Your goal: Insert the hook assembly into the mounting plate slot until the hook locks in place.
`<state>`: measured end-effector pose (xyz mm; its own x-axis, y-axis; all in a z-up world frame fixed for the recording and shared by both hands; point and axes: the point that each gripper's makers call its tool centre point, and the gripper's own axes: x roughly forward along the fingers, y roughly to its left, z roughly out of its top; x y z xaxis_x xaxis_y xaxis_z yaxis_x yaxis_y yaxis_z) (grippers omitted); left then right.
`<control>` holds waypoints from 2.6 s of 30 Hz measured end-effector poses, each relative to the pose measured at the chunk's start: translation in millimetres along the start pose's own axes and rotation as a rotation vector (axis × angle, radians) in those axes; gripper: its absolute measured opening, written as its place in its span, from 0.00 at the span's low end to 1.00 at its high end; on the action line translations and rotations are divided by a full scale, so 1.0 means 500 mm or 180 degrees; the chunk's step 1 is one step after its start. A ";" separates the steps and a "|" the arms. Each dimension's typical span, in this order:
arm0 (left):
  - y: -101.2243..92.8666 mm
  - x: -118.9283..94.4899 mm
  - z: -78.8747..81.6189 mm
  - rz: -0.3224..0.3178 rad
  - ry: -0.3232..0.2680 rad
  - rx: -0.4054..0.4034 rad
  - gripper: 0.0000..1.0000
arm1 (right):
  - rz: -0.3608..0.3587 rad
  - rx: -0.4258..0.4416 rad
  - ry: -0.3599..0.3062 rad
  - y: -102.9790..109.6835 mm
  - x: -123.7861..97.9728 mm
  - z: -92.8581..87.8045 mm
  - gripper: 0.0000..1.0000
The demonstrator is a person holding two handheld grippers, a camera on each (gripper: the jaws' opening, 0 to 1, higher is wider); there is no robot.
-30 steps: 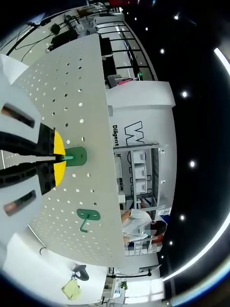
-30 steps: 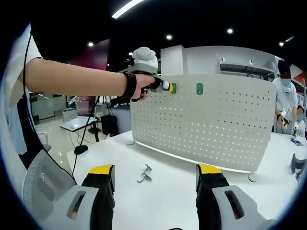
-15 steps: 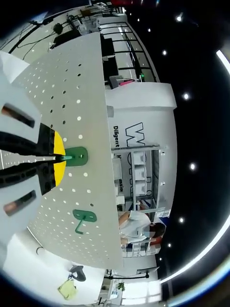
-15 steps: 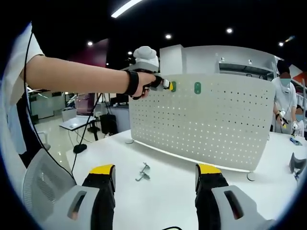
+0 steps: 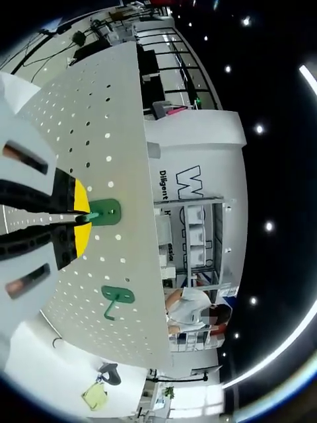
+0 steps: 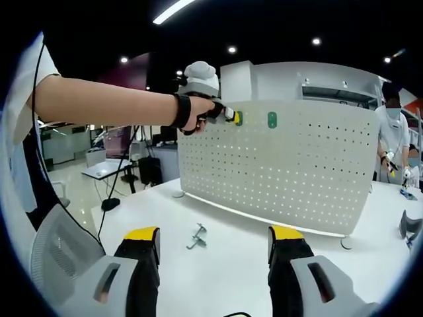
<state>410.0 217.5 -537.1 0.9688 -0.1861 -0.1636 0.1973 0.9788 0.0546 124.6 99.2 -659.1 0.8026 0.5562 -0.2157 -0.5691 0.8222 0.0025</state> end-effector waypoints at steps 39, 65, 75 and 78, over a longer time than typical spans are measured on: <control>-0.015 -0.009 0.001 -0.0220 -0.0176 0.0227 0.32 | 0.0008 -0.0048 0.0028 -0.003 0.003 0.000 0.67; -0.074 -0.080 -0.048 -0.0887 -0.0184 0.0175 0.61 | 0.0013 -0.0133 0.0013 -0.002 0.003 0.013 0.69; -0.091 -0.123 -0.034 -0.1110 -0.0287 0.0085 0.68 | 0.0025 -0.0184 -0.0006 -0.004 0.005 0.022 0.70; -0.089 -0.138 -0.030 -0.1144 -0.0345 0.0078 0.68 | 0.0032 -0.0188 -0.0004 -0.002 0.005 0.022 0.70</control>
<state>332.0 188.2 -542.8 0.8470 -0.5268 -0.0714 0.5300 0.8472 0.0364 129.3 101.1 -648.8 0.7969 0.5646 -0.2148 -0.5868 0.8080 -0.0530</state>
